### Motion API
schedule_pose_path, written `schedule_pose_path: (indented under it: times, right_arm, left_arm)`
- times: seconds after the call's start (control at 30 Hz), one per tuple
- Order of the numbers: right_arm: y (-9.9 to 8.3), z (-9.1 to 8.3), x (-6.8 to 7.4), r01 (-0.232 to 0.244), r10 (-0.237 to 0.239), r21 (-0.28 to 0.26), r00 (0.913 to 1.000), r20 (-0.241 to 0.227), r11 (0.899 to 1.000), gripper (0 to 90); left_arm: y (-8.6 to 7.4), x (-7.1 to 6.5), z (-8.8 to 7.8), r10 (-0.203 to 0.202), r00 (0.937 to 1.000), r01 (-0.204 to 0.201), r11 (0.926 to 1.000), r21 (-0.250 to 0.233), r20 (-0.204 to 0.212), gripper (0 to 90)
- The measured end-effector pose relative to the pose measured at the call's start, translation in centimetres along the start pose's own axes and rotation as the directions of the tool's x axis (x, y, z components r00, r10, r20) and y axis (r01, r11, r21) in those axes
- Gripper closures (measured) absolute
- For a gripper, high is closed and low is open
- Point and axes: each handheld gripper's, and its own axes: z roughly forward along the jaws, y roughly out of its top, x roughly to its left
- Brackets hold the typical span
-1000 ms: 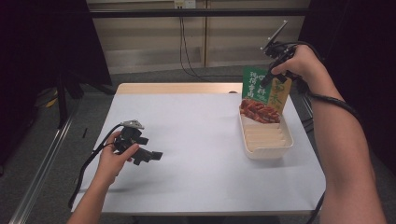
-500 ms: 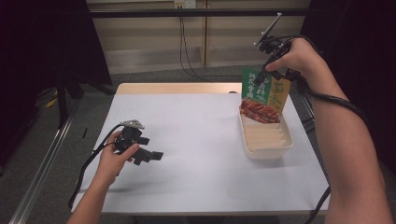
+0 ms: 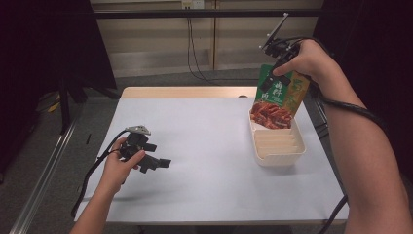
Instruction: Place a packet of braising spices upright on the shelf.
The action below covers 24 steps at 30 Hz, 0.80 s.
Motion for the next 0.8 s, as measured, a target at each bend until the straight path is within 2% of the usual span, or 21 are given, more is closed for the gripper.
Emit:
schedule_pose_path:
  times: [0.17, 0.5, 0.67, 0.8]
  right_arm:
    - [0.1, 1.1, 0.7, 0.010, -0.010, 0.002, 0.9997, -0.023, 1.000, 21.2]
    - [0.3, 3.2, 2.3, 0.062, -0.063, -0.004, 0.9963, -0.059, 0.998, 20.5]
    - [0.4, 4.1, 3.3, 0.069, -0.068, 0.004, 0.9951, -0.071, 0.998, 20.1]
    - [0.3, 4.9, 4.0, 0.113, -0.112, 0.005, 0.9908, -0.075, 0.994, 19.7]
  left_arm:
    - [0.0, 0.0, -0.1, -0.001, 1.0000, 0.001, 1.0000, -0.002, -0.001, 4.3]
    - [0.0, 0.0, -0.3, -0.002, 1.0000, 0.002, 0.9999, -0.010, 0.001, 4.3]
    - [0.0, 0.0, -0.3, -0.001, 1.0000, 0.001, 1.0000, -0.008, 0.002, 4.3]
    - [0.0, 0.0, -0.4, -0.002, 1.0000, 0.002, 0.9999, -0.012, 0.003, 4.3]
